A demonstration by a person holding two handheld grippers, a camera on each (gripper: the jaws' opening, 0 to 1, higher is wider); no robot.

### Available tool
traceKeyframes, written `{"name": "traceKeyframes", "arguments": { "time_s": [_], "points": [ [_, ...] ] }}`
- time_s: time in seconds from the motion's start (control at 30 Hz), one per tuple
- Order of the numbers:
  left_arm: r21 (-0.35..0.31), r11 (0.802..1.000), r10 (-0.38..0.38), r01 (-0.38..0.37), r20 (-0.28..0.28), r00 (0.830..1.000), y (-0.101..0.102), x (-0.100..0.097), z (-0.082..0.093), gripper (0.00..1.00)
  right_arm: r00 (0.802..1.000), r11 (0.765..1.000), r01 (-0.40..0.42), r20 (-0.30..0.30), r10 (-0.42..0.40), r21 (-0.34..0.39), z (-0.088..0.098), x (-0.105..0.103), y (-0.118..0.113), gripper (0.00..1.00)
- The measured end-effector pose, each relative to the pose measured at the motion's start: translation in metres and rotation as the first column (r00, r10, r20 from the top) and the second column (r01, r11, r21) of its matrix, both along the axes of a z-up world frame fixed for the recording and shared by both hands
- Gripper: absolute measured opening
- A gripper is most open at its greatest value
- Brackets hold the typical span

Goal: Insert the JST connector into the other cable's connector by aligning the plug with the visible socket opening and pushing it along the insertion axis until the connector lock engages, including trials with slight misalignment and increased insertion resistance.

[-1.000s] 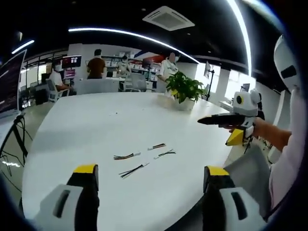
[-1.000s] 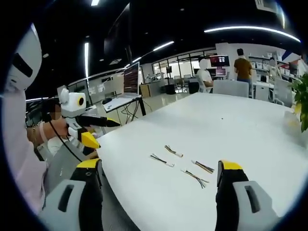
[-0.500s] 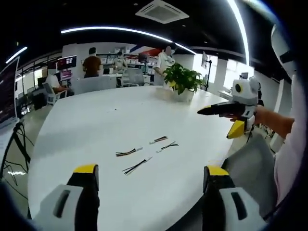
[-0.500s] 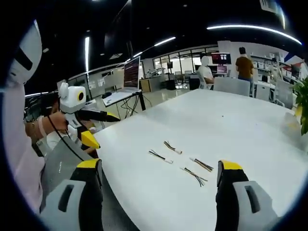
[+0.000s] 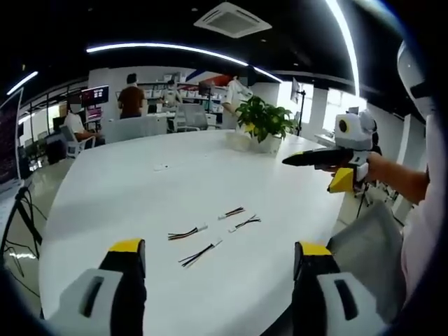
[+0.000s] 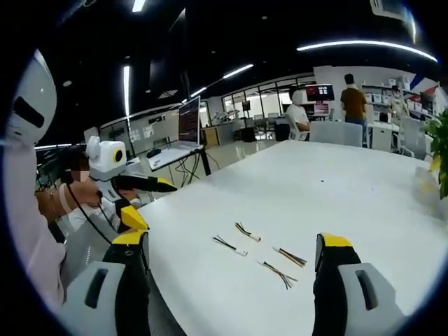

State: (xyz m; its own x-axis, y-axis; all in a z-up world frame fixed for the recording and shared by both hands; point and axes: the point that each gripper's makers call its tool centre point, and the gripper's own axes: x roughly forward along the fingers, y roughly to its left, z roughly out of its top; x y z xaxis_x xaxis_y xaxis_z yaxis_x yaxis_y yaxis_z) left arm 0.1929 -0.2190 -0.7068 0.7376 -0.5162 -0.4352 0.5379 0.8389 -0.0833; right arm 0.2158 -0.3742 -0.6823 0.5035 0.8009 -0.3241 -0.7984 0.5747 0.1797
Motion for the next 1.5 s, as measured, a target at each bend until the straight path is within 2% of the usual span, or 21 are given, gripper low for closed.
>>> {"name": "traceKeyframes", "arguments": {
  "time_s": [0.27,0.6,0.67,0.83,1.0,1.1,1.13,1.33,1.5],
  "points": [
    [0.015,1.000,-0.009,0.009,0.002,1.000,0.000,0.010,0.002,0.84,1.000,0.999,0.005,-0.013,-0.006,-0.048,-0.016,0.009,0.001,0.96],
    [-0.017,1.000,-0.015,0.016,0.016,1.000,-0.009,0.017,0.006,0.83,1.000,0.999,-0.011,-0.012,0.010,-0.043,-0.021,0.017,0.005,0.95],
    [-0.003,1.000,-0.018,0.018,0.018,1.000,-0.011,0.020,0.004,0.83,1.000,0.999,-0.010,-0.007,0.010,-0.046,-0.021,0.020,0.004,0.95],
    [0.086,0.994,-0.065,0.063,0.021,0.998,-0.020,0.022,0.002,0.83,1.000,0.999,0.011,0.018,-0.011,-0.037,-0.016,0.026,-0.002,0.95],
    [0.088,0.993,-0.081,0.078,0.029,0.996,-0.031,0.025,0.003,0.84,1.000,0.999,0.020,0.016,-0.019,-0.047,-0.019,0.027,-0.008,0.93],
    [0.124,0.986,-0.110,0.107,0.020,0.994,-0.037,0.023,-0.002,0.86,1.000,0.998,0.029,0.005,-0.029,-0.053,-0.022,0.028,-0.012,0.92],
    [0.131,0.985,-0.116,0.112,0.022,0.993,-0.039,0.023,-0.003,0.86,0.999,0.997,0.054,0.001,-0.054,-0.046,-0.023,0.031,-0.015,0.93],
    [0.108,0.988,-0.113,0.110,0.020,0.993,-0.042,0.025,-0.003,0.86,0.998,0.997,0.066,-0.013,-0.067,-0.048,-0.027,0.034,-0.022,0.91],
    [0.088,0.992,-0.092,0.090,0.029,0.995,-0.034,0.034,0.000,0.85,0.998,0.997,0.059,-0.009,-0.059,-0.044,-0.025,0.039,-0.020,0.90]
  ]
}}
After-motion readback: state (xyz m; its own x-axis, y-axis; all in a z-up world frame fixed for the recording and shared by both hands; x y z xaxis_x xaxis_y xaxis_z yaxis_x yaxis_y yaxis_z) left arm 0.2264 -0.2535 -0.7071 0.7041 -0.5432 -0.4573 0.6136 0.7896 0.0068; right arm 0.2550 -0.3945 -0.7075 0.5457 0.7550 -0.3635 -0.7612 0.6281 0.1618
